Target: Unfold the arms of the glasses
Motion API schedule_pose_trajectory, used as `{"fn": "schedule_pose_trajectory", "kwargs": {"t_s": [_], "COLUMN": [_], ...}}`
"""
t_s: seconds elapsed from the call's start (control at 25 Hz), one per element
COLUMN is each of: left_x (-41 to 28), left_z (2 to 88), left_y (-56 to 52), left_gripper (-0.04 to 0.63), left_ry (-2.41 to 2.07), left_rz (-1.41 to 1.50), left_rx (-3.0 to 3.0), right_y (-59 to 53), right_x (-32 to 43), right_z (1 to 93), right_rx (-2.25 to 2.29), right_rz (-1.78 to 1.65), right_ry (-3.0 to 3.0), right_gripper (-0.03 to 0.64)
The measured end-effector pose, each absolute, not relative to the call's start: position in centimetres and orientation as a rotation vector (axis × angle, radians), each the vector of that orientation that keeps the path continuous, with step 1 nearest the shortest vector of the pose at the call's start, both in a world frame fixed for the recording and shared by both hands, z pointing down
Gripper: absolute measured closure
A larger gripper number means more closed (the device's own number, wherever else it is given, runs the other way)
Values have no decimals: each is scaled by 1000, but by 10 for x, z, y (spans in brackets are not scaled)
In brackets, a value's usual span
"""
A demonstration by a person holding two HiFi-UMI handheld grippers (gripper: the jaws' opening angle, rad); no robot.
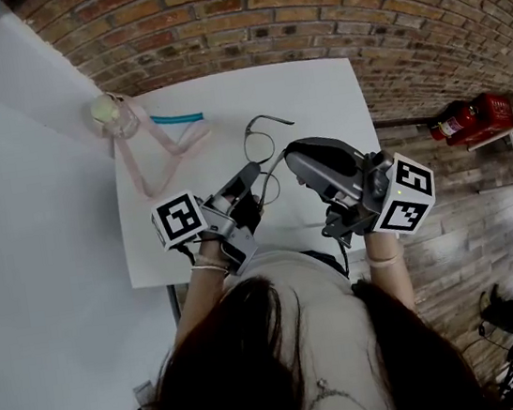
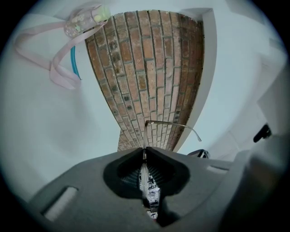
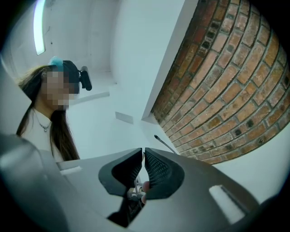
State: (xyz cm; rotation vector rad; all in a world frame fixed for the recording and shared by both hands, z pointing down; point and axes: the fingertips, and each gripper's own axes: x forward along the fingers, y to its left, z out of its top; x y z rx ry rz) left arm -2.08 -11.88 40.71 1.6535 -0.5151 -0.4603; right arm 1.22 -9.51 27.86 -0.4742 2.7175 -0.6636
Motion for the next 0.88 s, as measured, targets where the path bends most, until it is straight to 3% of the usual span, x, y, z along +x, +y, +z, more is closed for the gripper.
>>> {"fn": "schedule_pose_trajectory", "kwargs": {"t_s": [0.88], "left_x": [-32], "left_z": [411], "left_y": [-127], "left_gripper": [569], "left_ry": [-563], "left_rz": [-506], "left_rx": [1617], "right_y": [-68], "right_x": [-4], "right_z": [267], "right_rx": [-273], "right_rz": [-587], "right_ry": [2780], "right_gripper": [594]}}
